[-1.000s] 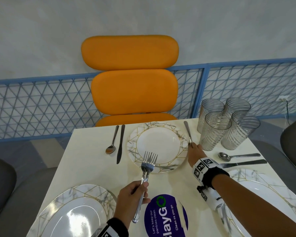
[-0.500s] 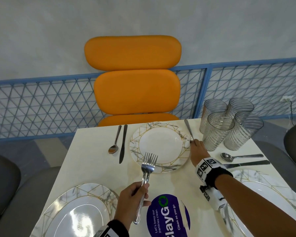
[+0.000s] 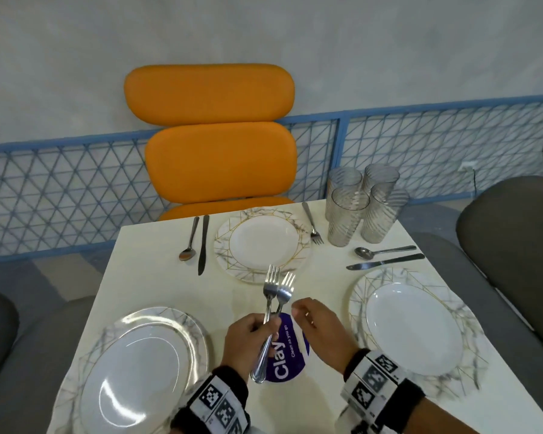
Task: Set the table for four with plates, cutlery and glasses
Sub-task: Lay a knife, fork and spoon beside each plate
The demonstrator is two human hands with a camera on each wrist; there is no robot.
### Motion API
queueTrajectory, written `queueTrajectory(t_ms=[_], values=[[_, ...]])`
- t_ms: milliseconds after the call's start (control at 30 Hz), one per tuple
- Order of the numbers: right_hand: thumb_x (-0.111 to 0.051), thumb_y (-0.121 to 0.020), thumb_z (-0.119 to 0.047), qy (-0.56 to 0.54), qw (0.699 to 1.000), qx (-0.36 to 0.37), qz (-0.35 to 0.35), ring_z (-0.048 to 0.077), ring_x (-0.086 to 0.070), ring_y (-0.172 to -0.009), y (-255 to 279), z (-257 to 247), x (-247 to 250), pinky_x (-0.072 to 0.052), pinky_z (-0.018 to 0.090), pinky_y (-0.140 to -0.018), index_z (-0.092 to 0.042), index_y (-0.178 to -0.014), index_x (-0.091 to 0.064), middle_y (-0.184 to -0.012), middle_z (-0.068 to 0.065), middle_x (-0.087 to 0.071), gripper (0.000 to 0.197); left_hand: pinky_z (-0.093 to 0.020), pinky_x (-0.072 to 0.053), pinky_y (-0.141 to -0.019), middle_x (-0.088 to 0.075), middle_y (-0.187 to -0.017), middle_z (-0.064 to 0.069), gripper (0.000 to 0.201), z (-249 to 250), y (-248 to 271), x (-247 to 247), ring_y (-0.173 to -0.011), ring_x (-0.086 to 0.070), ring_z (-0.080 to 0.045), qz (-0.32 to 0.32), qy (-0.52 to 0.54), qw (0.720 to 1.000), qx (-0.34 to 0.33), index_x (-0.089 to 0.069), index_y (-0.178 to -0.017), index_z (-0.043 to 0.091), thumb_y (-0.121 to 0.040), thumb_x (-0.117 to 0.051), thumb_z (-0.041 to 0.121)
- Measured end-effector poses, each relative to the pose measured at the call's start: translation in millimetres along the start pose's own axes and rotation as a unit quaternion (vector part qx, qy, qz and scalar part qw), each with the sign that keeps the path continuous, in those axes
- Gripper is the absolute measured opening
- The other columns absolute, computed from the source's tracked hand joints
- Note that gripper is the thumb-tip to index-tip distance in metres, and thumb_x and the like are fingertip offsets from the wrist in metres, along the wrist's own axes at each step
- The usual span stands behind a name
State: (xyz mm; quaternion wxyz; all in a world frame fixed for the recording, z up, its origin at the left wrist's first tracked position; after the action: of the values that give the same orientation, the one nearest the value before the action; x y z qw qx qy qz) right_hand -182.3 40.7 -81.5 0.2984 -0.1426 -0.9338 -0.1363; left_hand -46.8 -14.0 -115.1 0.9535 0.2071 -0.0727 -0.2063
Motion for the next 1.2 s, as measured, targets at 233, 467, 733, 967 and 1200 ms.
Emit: queueTrajectory(t_ms=[233,467,733,967,1200], values=[[-0.056,-0.089,-0.007,-0.286,0.951,-0.105,0.049,0.009,-0.055,-0.064,45,4,-13,-0.046,0.015,-0.057,-0.015,-0.076,-0.055,-0.073,-0.002,-0.059,0.015,-0.029,-0.057,-0.055,-0.062,-0.069,-0.011,0.014,-4,48,-15,-0.047,-0.061,-0.013,-0.038,0.022,0.999,0.002,-0.063,-0.079,0.002,-0.084,-0.066,0.014],[-0.046,-0.091,0.002,-0.449,0.873,-0.18,0.067,0.022,-0.055,-0.06,90,2,-22,-0.05,0.03,-0.062,-0.007,-0.079,-0.052,-0.072,0.013,-0.061,0.016,-0.039,-0.06,-0.066,-0.065,-0.07,-0.009,0.016,-15,86,3,-0.052,-0.063,-0.015,-0.05,0.05,0.997,0.013,-0.064,-0.078,0.001,-0.088,-0.061,0.014],[-0.048,-0.093,-0.009,-0.199,0.96,-0.153,0.123,0.016,-0.051,-0.063,121,50,25,-0.041,0.027,-0.064,-0.019,-0.074,-0.05,-0.063,0.0,-0.055,0.022,-0.024,-0.058,-0.053,-0.058,-0.079,-0.012,0.013,-42,112,46,-0.07,-0.057,-0.019,-0.035,0.037,0.998,0.021,-0.064,-0.087,0.005,-0.09,-0.053,0.0],[-0.044,-0.094,-0.013,0.19,0.971,-0.144,-0.001,0.025,-0.055,-0.102,157,116,51,-0.039,0.025,-0.08,-0.009,-0.108,-0.064,-0.103,0.011,-0.061,0.024,-0.022,-0.057,-0.052,-0.058,-0.082,-0.012,0.014,-38,120,53,-0.074,-0.056,-0.021,-0.031,0.024,0.999,0.002,-0.064,-0.098,0.002,-0.09,-0.052,0.001],[-0.035,-0.095,-0.008,0.342,0.929,-0.131,-0.047,0.024,-0.044,-0.114,178,156,62,-0.036,0.029,-0.095,-0.015,-0.119,-0.053,-0.121,0.008,-0.05,0.031,-0.023,-0.059,-0.057,-0.058,-0.088,-0.012,0.018,-39,125,30,-0.078,-0.057,-0.019,-0.039,0.02,0.999,-0.003,-0.064,-0.104,0.001,-0.092,-0.052,0.004]])
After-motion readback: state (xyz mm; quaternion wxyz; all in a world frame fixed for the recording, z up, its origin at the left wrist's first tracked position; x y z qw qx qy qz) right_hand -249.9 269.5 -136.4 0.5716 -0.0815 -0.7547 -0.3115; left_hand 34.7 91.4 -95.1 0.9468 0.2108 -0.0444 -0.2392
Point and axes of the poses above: each hand's wrist, its own y-axis away from the middle knuckle, its own x-axis out of the back of the hand, z = x × y, the point moved 10 cm from there along -y, towards the middle knuckle
